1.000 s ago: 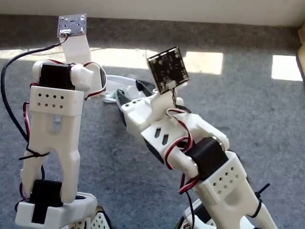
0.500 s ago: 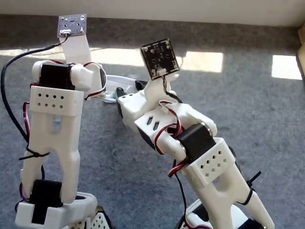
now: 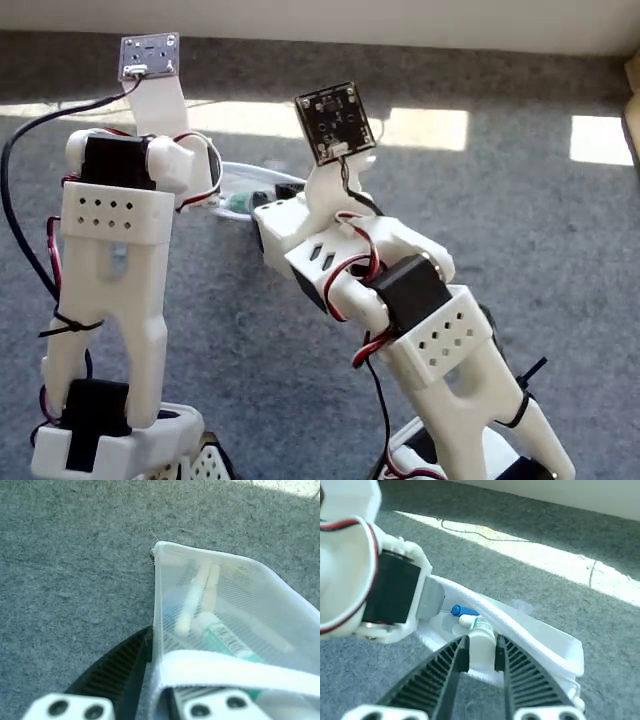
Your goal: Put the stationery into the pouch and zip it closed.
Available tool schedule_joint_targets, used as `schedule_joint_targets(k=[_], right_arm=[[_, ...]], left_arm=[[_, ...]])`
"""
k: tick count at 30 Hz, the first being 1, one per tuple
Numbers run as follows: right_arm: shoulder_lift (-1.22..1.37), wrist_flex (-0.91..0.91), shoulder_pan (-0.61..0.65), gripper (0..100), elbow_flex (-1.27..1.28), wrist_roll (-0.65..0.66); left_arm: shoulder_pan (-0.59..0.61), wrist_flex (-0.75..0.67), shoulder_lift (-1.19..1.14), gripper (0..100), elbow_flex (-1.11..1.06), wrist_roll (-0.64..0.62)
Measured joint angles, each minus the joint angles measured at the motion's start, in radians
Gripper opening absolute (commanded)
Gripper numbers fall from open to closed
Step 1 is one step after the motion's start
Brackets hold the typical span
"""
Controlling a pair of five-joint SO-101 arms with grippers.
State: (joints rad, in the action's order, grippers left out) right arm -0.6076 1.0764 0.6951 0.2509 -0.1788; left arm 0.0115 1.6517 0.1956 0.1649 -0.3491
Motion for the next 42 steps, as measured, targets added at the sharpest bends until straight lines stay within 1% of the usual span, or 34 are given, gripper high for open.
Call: schedule_joint_targets(k=[5, 11, 14, 19, 30, 37, 42], right_arm=[[0.0, 0.029, 0.015, 13.4, 0.0, 0.0], [0.0, 0.032, 0.02, 13.8, 0.0, -0.005], [0.0, 0.032, 0.02, 13.9, -0.02, -0.058], [0.0, 0.032, 0.028, 13.9, -0.051, -0.08], [0.003, 0.011, 0.034, 13.9, -0.051, -0.081], [0.124, 0.011, 0.037, 13.9, -0.066, -0.083], [0.135, 0.006, 0.037, 13.3, -0.074, -0.083]], left_arm=[[0.0, 0.0, 0.0, 1, 0.0, 0.0], [0.0, 0.0, 0.0, 1, 0.0, 0.0], [0.0, 0.0, 0.0, 1, 0.0, 0.0], [0.002, 0.0, 0.0, 1, 0.0, 0.0], [0.002, 0.0, 0.0, 1, 0.0, 0.0], [0.002, 0.0, 0.0, 1, 0.0, 0.0], [0.002, 0.0, 0.0, 1, 0.0, 0.0]])
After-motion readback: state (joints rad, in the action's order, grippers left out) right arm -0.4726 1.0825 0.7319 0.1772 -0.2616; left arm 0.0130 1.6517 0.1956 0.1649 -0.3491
